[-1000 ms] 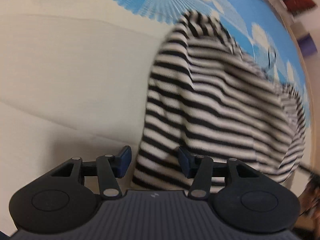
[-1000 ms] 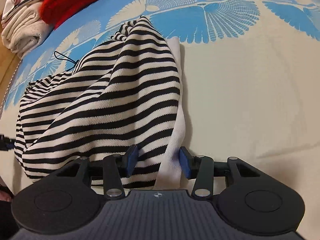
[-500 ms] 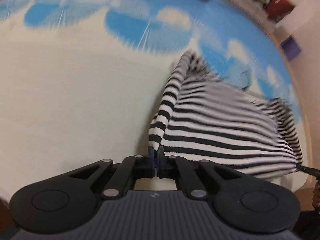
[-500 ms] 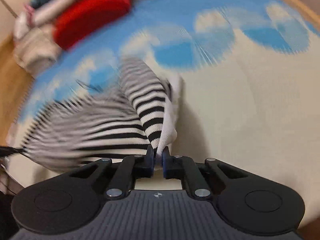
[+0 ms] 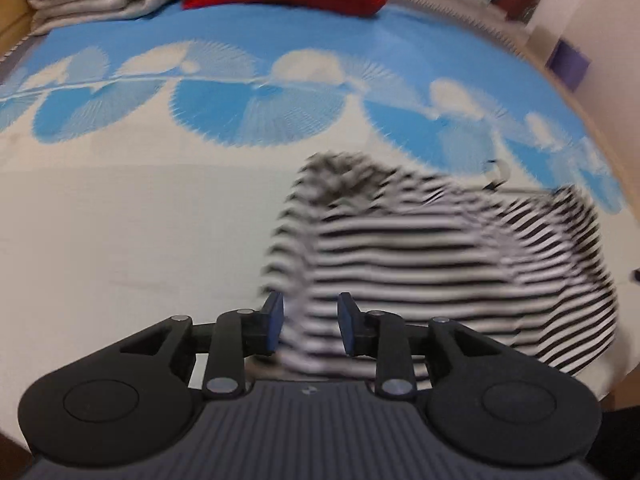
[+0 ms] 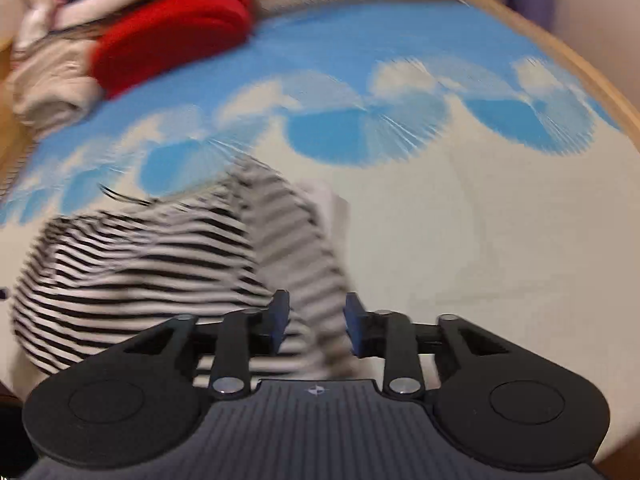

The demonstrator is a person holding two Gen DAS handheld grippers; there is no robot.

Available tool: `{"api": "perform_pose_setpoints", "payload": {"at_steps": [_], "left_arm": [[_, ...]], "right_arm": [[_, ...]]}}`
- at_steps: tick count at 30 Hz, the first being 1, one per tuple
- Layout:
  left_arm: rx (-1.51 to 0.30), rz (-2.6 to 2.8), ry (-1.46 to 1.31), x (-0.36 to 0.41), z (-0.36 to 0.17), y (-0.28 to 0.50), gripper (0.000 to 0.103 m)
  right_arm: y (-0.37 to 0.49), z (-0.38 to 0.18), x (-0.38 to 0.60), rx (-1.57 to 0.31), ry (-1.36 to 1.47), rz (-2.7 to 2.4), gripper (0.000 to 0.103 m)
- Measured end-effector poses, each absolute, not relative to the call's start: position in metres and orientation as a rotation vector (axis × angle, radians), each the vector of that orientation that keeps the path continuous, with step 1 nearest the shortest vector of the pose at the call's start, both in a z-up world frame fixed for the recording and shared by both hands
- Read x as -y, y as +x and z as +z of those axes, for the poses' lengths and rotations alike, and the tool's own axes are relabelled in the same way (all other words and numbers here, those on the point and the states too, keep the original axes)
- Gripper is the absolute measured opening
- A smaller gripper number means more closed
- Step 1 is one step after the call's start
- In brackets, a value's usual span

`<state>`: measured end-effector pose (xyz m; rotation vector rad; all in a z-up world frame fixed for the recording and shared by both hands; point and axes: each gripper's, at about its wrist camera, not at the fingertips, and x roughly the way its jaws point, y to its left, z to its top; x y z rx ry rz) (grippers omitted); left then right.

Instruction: Fold small clothes

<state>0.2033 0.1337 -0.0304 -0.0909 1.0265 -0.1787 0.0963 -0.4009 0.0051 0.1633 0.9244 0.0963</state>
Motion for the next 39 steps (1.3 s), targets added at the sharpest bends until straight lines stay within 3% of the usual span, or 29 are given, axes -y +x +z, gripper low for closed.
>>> {"api": "perform_pose_setpoints", "payload": {"at_steps": [7,9,15,23,30,38,39], "left_arm": [[-1.033,-0.321,-0.198,-0.081,-0.048,0.223,0.035],[-1.05,-0.36,-0.161,-0.057,-0.056,0.231,0.035],[-1.088,-0.299,0.059,-0.008,-0.09,0.263,0.035],[-1.146,-0.207,-0.037,-0.027,-0.119,0.305,0.038],[-1.213,-0.2,-0.157,-0.043,-0.106,0.31,0.039],[-1.113,-0.066,-0.083,-0.051,-0.093,0.313,0.039],[-1.12,-0.035,-0.062,-0.053,-0.101,0.317,0.045]], "right_arm": [[0.132,-0.003,0.335,-0.938,0.164,0.251,0.043],[0.142,-0.01,0.306,-0.972,0.135,0.325,0.048],[0.172,-0.048,0.235,-1.076,-0.109,0.328,0.048],[0.205,-0.07,0.248,-1.13,-0.126,0.2,0.056],[0.209,-0.055,0.273,-1.075,0.014,0.211,0.053],[0.231,-0.071,0.286,-1.073,0.029,0.038,0.053],[0.234,-0.074,0.288,-1.072,0.042,0.008,0.053]]}}
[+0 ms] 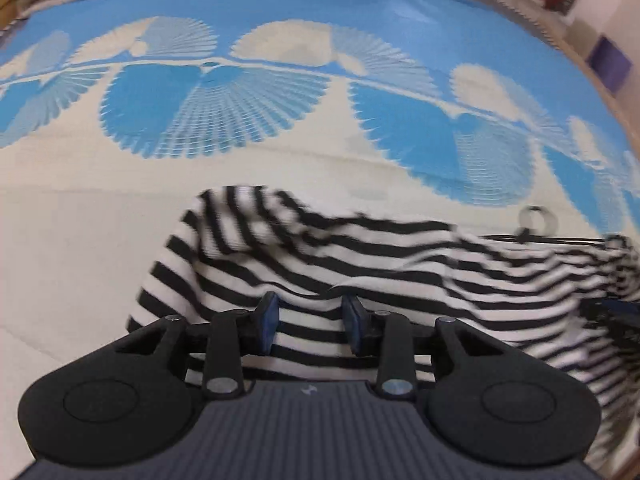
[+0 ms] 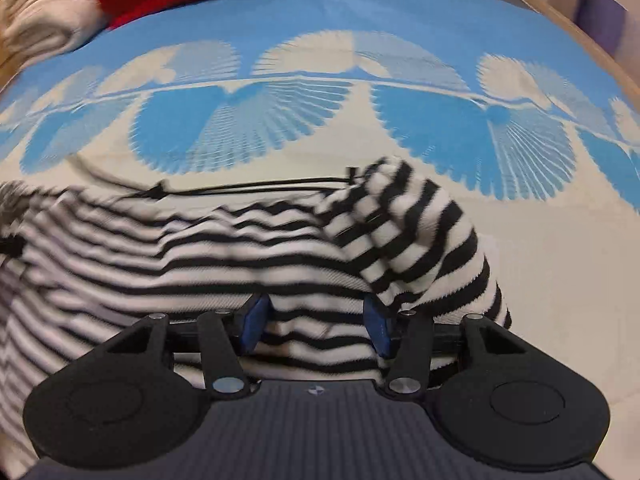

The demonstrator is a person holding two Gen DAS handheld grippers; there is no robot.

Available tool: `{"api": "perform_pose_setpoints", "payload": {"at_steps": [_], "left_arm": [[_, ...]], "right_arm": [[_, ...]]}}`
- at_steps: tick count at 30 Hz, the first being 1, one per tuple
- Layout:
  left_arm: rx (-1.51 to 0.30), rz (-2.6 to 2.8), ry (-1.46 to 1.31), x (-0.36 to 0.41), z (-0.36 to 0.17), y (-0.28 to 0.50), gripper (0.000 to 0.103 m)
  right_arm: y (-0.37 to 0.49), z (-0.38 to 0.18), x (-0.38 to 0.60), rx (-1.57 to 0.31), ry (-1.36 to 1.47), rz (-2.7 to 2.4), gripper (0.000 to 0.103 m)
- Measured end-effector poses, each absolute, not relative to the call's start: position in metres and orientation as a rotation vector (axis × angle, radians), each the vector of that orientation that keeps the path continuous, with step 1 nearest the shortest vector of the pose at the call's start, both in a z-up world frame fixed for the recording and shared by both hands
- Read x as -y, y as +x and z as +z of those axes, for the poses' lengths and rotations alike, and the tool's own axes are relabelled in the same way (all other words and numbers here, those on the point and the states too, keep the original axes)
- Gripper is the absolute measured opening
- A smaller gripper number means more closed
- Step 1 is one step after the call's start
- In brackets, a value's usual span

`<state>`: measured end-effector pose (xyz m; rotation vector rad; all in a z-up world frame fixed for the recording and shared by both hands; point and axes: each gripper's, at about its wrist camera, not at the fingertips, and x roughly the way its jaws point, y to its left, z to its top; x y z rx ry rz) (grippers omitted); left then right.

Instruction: Fold small clothes

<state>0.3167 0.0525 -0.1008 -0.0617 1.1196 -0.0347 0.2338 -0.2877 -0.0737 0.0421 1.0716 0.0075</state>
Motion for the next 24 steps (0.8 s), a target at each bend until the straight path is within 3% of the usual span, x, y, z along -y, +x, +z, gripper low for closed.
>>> {"api": "perform_pose_setpoints", "payload": {"at_steps": [2,3,11,18,24], "left_arm": [[-1.134,0.006,-0.029,-0.054,-0.112,0.32,0.059],[-1.131,0.017,-0.027,-0.055,-0.115,0.321,0.061],[-1.095,-0.008,-0.062,-0.061,-0.083,0.308,0.06],[-1.179,0.014,-0.042,-0.061,-0.103,0.313,0.059],[-1.067,-0.057,-0.003,-0.061,-0.067,0.285,0.059]], "right_arm": [[0.237,-0.078,0.289,-1.071,0.061,-0.027,0.055],[0.237,-0.079,0.289,-1.069,0.064,-0.037,0.056],[0.209,-0.047,0.299,-0.991,-0.012,-0.05,0.053],[0.212,-0.074,0.335,-1.143,-0.126,-0.222,0.052],[0.191,-0.047,0.346,-1.049,-0.071,-0.182,0.053]]}}
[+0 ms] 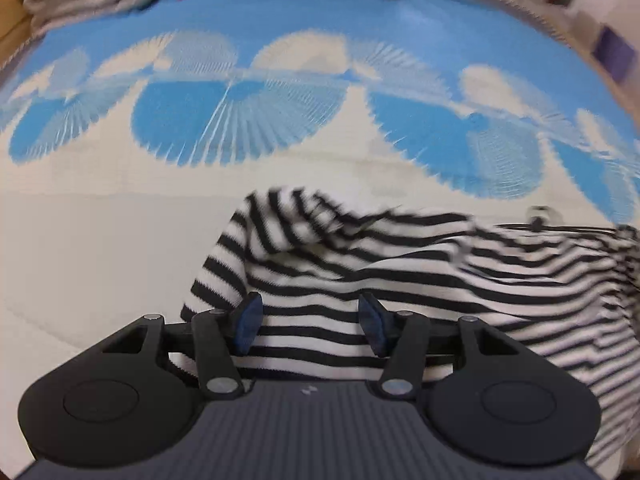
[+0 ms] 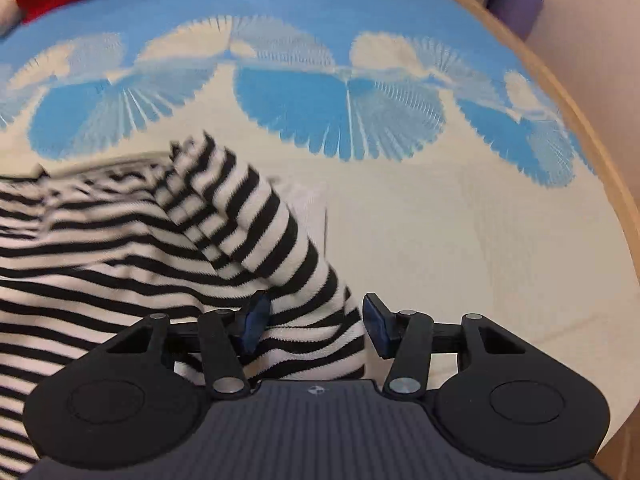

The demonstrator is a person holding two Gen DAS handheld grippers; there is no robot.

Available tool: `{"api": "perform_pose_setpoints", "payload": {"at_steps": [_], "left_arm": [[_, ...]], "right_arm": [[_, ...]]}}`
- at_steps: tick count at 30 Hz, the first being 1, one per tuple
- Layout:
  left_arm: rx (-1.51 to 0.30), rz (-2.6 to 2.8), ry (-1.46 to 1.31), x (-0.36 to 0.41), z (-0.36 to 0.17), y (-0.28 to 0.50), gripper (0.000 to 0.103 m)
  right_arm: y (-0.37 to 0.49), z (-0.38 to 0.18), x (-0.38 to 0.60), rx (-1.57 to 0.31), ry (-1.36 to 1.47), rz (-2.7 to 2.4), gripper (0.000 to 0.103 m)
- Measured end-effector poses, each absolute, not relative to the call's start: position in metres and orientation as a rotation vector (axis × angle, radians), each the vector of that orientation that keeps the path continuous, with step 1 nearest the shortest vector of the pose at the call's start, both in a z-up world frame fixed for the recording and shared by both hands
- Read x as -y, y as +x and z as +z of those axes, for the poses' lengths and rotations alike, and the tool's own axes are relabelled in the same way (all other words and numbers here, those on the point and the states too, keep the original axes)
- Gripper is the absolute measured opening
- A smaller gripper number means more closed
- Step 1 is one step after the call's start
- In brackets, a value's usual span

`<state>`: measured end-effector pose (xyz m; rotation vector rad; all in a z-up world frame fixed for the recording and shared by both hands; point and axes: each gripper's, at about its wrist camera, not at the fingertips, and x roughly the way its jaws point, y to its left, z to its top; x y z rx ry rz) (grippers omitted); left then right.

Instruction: Fold small clothes

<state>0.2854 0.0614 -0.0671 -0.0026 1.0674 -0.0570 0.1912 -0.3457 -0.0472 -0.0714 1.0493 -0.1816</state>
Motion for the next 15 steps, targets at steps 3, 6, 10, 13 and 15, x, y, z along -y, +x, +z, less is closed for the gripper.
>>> {"api": "perform_pose_setpoints", "payload": {"at_steps": [3,6,10,13,15], "left_arm": [[-1.042,-0.161,0.02,-0.057,-0.053,0.268,0.059],[-1.043,-0.248,0.065,-0.05,-0.048,0.249,0.059],[-1.06,-0.268,0.127,-0.044,-0.05,0.23,0.059],[-1.079,-0.247,0.172,-0.045,-0.054,0.221,0.059],[-1.078,-0.24,0.182,-0.049,-0.051,0.212,0.059]], "right_arm": [[0.169,-0.029,0.346,-0.993,-0.048,-0.108,0.054],[0.152,-0.027,0.345,-1.02,-0.036,-0.004,0.056],[0.139,-0.047,0.336,-1.106,-0.15,0.094,0.058],[0.137,-0.069,0.337,-1.193,-0.226,0.066,0.058],[0.136,-0.066,0.342,-1.184,-0.207,0.046,0.058]]}}
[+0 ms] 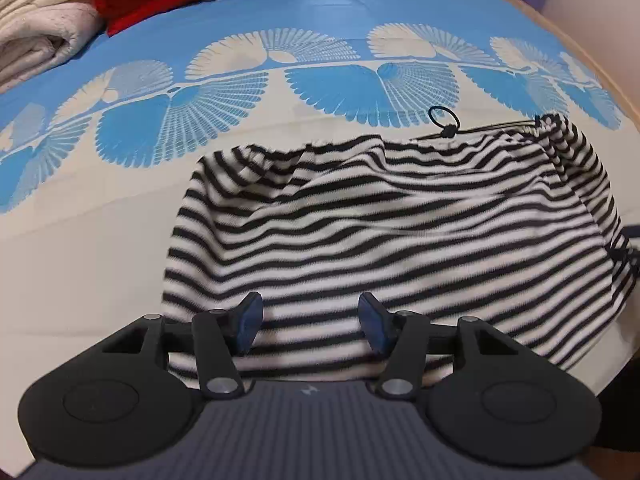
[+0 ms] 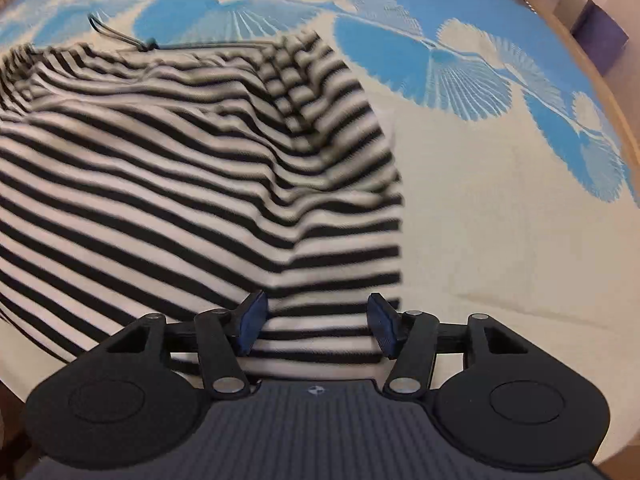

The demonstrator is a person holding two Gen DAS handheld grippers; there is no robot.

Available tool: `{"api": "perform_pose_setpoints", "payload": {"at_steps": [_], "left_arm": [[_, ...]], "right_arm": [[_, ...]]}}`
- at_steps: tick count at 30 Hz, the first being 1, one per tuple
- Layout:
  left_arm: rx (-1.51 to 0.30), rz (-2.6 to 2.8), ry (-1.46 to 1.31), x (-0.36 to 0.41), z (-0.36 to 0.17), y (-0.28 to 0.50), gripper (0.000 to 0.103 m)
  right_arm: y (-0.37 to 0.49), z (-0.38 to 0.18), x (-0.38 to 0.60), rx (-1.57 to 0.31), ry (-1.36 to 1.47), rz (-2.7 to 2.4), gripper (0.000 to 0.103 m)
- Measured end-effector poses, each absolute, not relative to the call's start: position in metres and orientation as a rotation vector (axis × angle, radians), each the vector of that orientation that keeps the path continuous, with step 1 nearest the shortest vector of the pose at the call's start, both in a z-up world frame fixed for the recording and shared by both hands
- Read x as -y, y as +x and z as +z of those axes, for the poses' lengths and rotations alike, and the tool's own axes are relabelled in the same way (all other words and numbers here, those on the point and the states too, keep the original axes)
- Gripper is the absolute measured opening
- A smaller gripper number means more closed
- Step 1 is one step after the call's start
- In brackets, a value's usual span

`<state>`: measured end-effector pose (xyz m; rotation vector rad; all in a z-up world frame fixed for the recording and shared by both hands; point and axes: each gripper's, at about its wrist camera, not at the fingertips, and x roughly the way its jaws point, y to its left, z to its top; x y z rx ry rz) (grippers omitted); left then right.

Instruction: Fold small clothes

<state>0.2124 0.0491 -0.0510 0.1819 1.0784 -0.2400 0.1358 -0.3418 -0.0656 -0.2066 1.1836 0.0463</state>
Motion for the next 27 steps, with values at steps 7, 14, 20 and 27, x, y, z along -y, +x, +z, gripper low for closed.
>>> {"api": "perform_pose_setpoints", "payload": {"at_steps": [7,14,20,27], "left_arm": [[-1.223,-0.203,0.256,-0.058,-0.079,0.201,0.053],[-1.26,-0.178,0.245,-0.069,-0.087,0.196,0.052],[-1.156,-0.138,0.341,-0.056,-0.069,0.189,0.052],[-0.92,-0.117,0.189,-0.048,-0.006,0.15,0.054]], "right_arm": [[0.124,-0.066,0.341,-1.199,-0.292,0.02,0.058],[0.117,-0.051,0.342,-1.169,-0.237,0.028,0.061],[0.11,-0.038,0.341,-1.112,-0.276,-0.011,0.061],[0.077,0.052,0.353,-0.701,-0.08,-0.081,0.061]]}}
